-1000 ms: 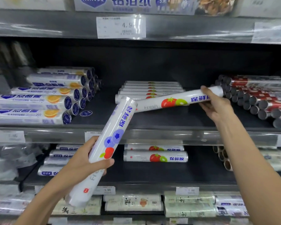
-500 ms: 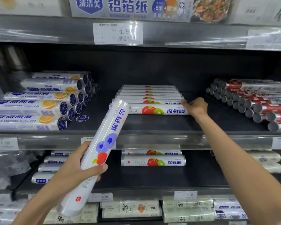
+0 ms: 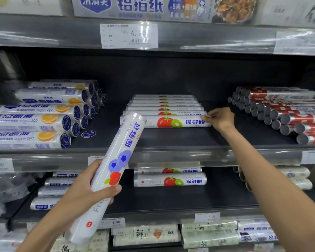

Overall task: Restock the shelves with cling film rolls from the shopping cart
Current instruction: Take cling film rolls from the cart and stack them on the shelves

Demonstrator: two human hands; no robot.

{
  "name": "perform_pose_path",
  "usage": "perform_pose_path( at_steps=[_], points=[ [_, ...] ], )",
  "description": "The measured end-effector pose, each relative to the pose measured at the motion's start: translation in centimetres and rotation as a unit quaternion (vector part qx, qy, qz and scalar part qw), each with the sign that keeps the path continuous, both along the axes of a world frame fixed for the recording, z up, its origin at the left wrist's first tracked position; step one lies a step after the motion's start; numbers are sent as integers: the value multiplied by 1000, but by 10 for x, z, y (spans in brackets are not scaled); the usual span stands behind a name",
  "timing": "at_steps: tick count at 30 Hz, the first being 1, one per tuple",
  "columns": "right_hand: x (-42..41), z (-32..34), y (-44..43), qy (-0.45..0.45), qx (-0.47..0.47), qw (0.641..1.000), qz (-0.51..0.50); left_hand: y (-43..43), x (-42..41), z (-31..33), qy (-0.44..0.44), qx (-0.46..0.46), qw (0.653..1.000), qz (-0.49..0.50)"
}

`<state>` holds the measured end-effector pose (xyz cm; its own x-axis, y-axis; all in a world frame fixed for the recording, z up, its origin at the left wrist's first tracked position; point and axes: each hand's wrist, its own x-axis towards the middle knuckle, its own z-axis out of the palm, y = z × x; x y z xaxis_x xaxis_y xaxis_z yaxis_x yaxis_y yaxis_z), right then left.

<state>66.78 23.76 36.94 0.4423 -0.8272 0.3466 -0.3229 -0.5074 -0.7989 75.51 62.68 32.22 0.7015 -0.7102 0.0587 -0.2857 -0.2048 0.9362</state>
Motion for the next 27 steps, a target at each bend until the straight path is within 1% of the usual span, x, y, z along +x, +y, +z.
perform_pose_path(
  at_steps=[5,10,18,27],
  points=[
    [-1,-5,-4,1,-23,1000,5,-5,-1,-1,8,-1,1000,-14],
    [-7,-6,-4,59,-31,997,26,-6,-4,-3,10,-5,1000,-20],
    [-4,-7,-7,58,-38,998,5,-3,-3,-5,6,-2,1000,-15],
    [-4,-7,-5,62,-28,998,6,0,-5,-3,4,8,1000,-8]
  ],
)
